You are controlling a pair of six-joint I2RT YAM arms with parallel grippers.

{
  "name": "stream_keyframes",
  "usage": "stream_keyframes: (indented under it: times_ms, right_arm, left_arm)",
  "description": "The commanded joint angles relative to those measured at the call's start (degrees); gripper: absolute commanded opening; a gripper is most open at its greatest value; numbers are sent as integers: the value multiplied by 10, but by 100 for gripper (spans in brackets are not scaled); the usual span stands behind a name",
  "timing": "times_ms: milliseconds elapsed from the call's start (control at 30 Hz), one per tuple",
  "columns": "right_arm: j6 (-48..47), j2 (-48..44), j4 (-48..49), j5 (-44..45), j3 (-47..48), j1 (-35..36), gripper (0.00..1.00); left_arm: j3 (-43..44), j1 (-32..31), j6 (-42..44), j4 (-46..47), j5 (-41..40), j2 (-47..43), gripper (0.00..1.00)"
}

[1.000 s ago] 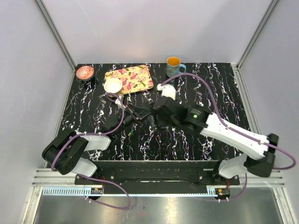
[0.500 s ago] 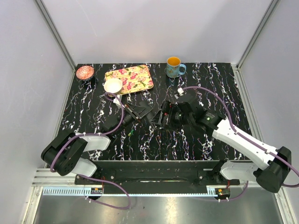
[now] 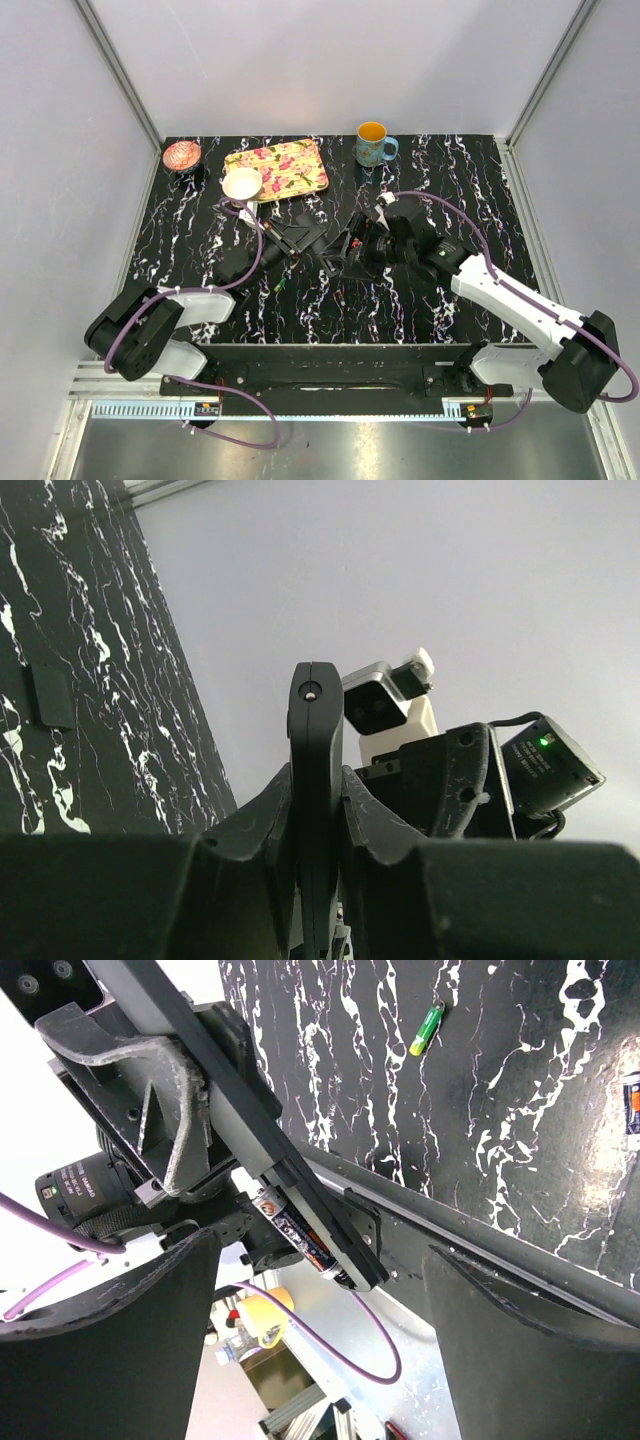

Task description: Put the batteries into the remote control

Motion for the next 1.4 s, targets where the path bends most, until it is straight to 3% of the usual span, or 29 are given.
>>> stream_keyframes:
  times_ms: [0,300,567,1367]
  right_arm:
    - [30,-2,43,-34,-5,-11,89]
    - [46,5,67,-50,-15,-26,85]
    - [47,20,84,-70,-26,-40,71]
    - [25,50,98,-118,-29,-49,61]
  left_arm:
    - [5,-2,16,113,-23,-24,0]
    - [0,-3,17,114,-17,-28,0]
    - [-3,-3,17,114,-13,-34,0]
    - [-3,-2,12,126,-4,-26,0]
